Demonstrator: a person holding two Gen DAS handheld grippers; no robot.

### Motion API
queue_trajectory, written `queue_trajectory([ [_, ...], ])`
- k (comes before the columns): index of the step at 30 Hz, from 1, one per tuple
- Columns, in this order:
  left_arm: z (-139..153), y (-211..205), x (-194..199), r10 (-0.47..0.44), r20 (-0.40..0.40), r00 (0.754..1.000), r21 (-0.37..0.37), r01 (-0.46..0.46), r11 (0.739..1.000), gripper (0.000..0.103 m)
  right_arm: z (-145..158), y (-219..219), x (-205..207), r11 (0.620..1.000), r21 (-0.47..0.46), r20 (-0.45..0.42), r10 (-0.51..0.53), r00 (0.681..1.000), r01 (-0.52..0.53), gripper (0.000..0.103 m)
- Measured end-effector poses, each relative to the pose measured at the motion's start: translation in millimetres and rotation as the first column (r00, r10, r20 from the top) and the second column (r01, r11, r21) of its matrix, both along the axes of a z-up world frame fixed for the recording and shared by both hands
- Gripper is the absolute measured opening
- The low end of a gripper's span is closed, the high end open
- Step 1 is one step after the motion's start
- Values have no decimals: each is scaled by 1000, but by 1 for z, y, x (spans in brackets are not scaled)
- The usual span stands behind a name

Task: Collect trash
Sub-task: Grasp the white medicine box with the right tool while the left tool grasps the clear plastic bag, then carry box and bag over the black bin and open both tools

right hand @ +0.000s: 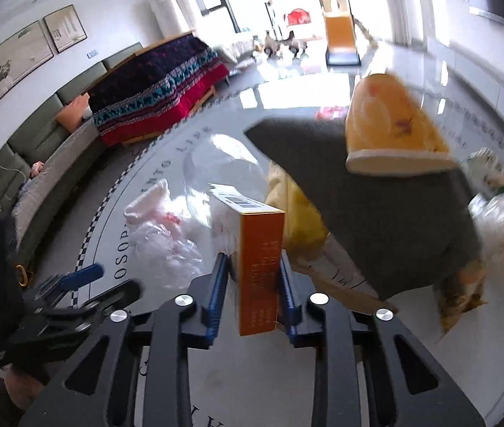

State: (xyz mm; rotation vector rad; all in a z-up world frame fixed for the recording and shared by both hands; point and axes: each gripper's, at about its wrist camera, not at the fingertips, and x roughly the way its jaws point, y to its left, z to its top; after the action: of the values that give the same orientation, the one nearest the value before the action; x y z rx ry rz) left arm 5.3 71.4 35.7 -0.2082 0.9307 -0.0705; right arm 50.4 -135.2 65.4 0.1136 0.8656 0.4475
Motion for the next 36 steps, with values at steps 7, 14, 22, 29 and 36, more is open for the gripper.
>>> queue_trajectory([
  [7, -20, -16, 50, -6, -85, 996, -32, 4, 999, 24, 11, -6, -11, 1000, -9, 51, -21, 998, 22, 27],
  [14, -9, -18, 17, -36, -39, 999, 6, 36, 999, 16, 13, -3, -25, 1000, -6, 64, -18, 998, 19, 27],
  [22, 5, -2, -57, -33, -1, 999, 17, 33, 999, 16, 33, 11, -60, 1000, 10, 93, 1, 996, -1, 27],
  [29, 11, 39, -125, 13, 32, 999, 30, -14, 999, 16, 44, 54, -111, 995, 43, 105, 89, 990, -94, 27],
  [36, 2, 108, -200, 145, 42, 989, 56, -148, 987, 16, 39, 122, -162, 967, 53, 106, 244, 964, -251, 27],
])
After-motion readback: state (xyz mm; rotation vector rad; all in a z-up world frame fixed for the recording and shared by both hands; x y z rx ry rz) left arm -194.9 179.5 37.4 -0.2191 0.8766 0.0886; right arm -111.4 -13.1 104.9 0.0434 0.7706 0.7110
